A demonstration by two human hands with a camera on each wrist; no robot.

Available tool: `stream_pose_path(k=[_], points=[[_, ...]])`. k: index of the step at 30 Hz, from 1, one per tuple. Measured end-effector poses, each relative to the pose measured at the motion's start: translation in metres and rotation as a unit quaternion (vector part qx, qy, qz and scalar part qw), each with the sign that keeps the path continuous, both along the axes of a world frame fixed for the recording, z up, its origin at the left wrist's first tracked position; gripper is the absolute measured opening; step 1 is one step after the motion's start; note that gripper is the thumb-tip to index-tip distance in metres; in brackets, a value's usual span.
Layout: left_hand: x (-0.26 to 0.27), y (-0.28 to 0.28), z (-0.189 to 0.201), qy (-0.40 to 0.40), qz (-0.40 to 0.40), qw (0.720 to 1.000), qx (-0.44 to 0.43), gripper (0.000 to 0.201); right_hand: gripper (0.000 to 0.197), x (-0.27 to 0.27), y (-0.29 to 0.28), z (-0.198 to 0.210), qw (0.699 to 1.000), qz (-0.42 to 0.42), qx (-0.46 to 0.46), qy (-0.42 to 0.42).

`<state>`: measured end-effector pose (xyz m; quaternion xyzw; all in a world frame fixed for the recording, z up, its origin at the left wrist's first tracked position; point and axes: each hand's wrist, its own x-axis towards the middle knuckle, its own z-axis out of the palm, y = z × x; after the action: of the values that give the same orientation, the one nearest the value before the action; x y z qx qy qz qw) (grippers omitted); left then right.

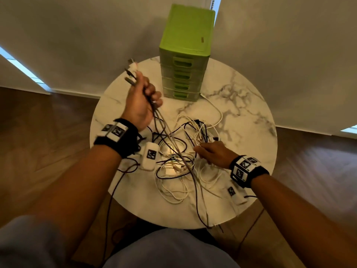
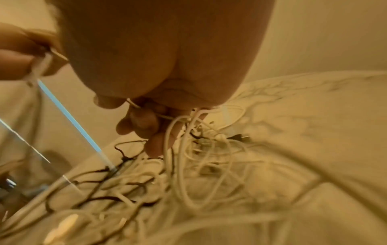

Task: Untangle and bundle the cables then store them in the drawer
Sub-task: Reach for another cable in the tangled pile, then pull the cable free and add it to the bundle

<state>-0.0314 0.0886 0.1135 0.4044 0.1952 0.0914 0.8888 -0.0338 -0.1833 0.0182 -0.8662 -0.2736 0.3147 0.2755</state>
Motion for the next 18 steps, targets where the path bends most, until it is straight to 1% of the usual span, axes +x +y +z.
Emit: stream_pose_path(k=[1, 3, 5, 7, 9, 10, 12, 13, 14, 16, 18], points=[[0.0, 0.015, 0.006, -0.008, 0.021, 1.0, -0.002, 0.042, 0.045, 0.002, -0.01, -0.003, 1.0, -0.001, -0.014, -0.011], [0.0, 0.038, 0.016, -0.014, 0.047, 0.999, 0.009, 0.04, 0.046, 0.009, -0.027, -0.002, 0.999, -0.035, -0.034, -0.014], [-0.006, 0.043, 0.019, 0.002, 0.051, 0.997, 0.065, 0.035, 0.047, 0.018, -0.033, 0.008, 0.996, -0.079, -0.02, -0.027], [-0.014, 0.029, 0.016, 0.033, 0.021, 0.991, 0.126, 0.033, 0.045, 0.027, -0.024, 0.027, 0.989, -0.123, 0.02, -0.073], [-0.02, 0.005, 0.004, 0.072, -0.045, 0.985, 0.15, 0.04, 0.044, 0.032, -0.007, 0.049, 0.978, -0.149, 0.081, -0.118], [-0.024, -0.007, -0.002, 0.088, -0.088, 0.979, 0.162, 0.045, 0.043, 0.032, 0.002, 0.06, 0.975, -0.143, 0.107, -0.134], [-0.03, -0.028, -0.012, 0.112, -0.162, 0.955, 0.221, 0.053, 0.04, 0.027, 0.021, 0.074, 0.973, -0.099, 0.132, -0.161], [-0.032, -0.038, -0.015, 0.118, -0.183, 0.945, 0.243, 0.053, 0.038, 0.023, 0.029, 0.078, 0.973, -0.07, 0.132, -0.176], [-0.033, -0.046, -0.015, 0.118, -0.192, 0.943, 0.246, 0.052, 0.035, 0.019, 0.036, 0.079, 0.972, -0.04, 0.127, -0.192], [-0.032, -0.059, -0.011, 0.096, -0.194, 0.955, 0.202, 0.054, 0.034, 0.009, 0.045, 0.079, 0.969, 0.015, 0.116, -0.216], [-0.029, -0.067, -0.003, 0.076, -0.19, 0.967, 0.154, 0.055, 0.034, -0.001, 0.049, 0.078, 0.973, 0.054, 0.106, -0.196]])
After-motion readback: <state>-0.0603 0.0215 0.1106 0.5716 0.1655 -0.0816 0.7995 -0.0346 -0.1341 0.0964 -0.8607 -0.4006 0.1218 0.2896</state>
